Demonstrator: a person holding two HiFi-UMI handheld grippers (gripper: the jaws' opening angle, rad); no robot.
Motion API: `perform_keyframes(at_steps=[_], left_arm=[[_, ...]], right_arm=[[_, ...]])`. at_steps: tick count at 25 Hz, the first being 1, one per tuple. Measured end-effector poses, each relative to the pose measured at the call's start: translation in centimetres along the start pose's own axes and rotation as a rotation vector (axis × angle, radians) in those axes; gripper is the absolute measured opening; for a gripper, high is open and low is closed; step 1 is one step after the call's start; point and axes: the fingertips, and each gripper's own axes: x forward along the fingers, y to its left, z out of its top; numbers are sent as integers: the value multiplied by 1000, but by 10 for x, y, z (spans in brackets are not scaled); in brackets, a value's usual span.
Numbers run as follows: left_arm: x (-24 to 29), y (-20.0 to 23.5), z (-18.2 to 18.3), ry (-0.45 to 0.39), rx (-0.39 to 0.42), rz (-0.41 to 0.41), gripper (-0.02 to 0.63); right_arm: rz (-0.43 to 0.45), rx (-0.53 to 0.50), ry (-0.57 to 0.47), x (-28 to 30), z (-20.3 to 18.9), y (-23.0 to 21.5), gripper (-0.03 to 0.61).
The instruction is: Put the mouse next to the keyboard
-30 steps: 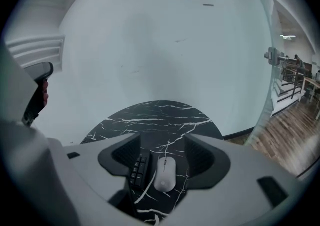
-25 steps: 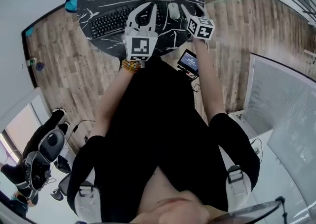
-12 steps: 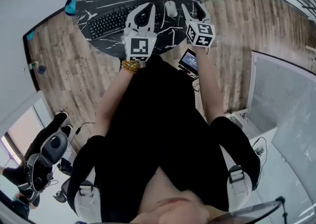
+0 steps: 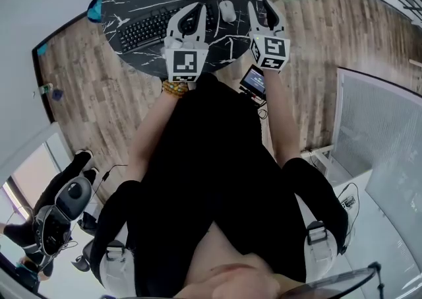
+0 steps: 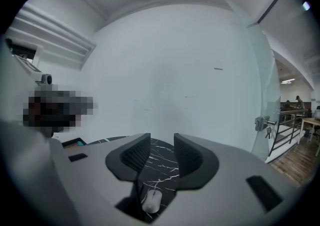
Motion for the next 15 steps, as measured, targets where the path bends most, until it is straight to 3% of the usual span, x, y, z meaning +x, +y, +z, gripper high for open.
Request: perform_keyframes(at_steps=[15], left_arm=[[-6, 8, 9, -31, -1, 27, 20]], right_arm=[[10, -22, -129, -23, 43, 19, 89]])
